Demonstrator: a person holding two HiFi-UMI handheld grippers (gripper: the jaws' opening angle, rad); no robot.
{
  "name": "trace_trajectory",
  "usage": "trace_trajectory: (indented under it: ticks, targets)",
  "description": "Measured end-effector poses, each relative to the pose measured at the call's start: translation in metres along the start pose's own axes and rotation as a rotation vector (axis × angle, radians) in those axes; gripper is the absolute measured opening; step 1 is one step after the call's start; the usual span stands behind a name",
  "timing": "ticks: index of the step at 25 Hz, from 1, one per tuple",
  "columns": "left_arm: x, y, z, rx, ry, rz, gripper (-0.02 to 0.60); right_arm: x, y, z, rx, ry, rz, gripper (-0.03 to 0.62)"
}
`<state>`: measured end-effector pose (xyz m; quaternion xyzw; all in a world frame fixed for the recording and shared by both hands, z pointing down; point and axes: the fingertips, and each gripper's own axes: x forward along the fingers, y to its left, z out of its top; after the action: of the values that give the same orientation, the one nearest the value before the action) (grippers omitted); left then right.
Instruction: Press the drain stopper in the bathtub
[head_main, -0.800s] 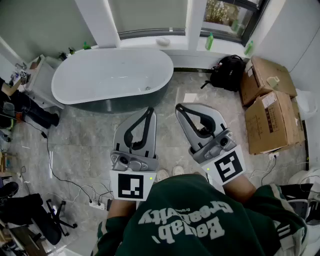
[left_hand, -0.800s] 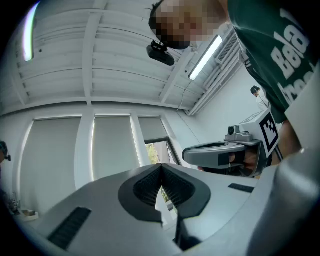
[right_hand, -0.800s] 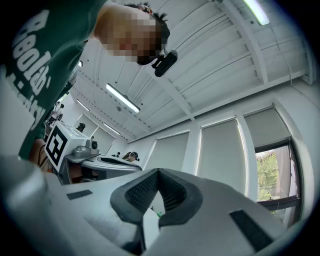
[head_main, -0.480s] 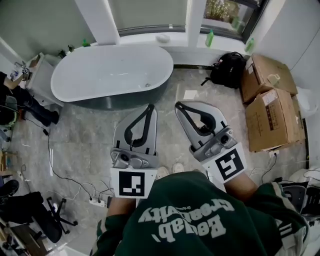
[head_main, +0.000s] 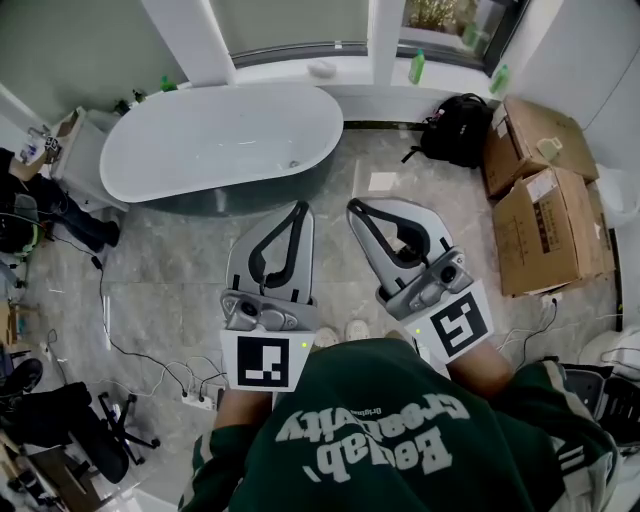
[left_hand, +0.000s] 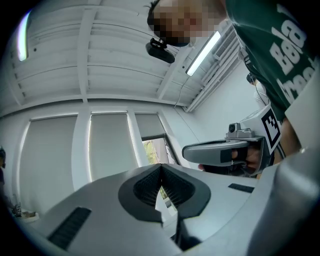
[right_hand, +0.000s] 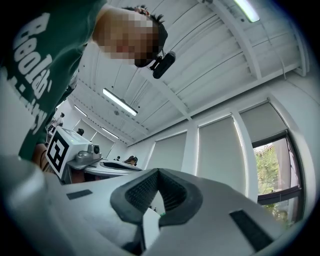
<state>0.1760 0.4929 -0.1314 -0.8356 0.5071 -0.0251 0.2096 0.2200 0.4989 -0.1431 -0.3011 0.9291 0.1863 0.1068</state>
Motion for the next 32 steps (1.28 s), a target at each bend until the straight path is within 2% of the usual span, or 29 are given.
trace_trajectory:
  ticks: [8,14,21,29,32]
  targets:
    - [0.010,-0.015,-0.008,-0.022,0.021,0.017,0.002,-0.022,-0.015,-0.011,0.002,0.018,-0.019,0.012]
    - [0.015,-0.027,-0.004,-0.008,0.022,0.018,0.002,-0.038,-0.023,-0.011,0.004,0.013,-0.031,0.012]
    - [0.018,-0.033,0.001,-0.029,0.019,0.029,0.002,-0.044,-0.027,-0.010,0.017,0.004,-0.028,0.012]
    - [0.033,-0.039,-0.007,-0.015,0.039,-0.004,0.002,-0.046,-0.038,-0.020,0.026,0.006,-0.043,0.012]
    - [0.037,-0.041,-0.014,-0.038,0.044,-0.022,0.002,-0.047,-0.040,-0.028,0.029,0.006,-0.058,0.012]
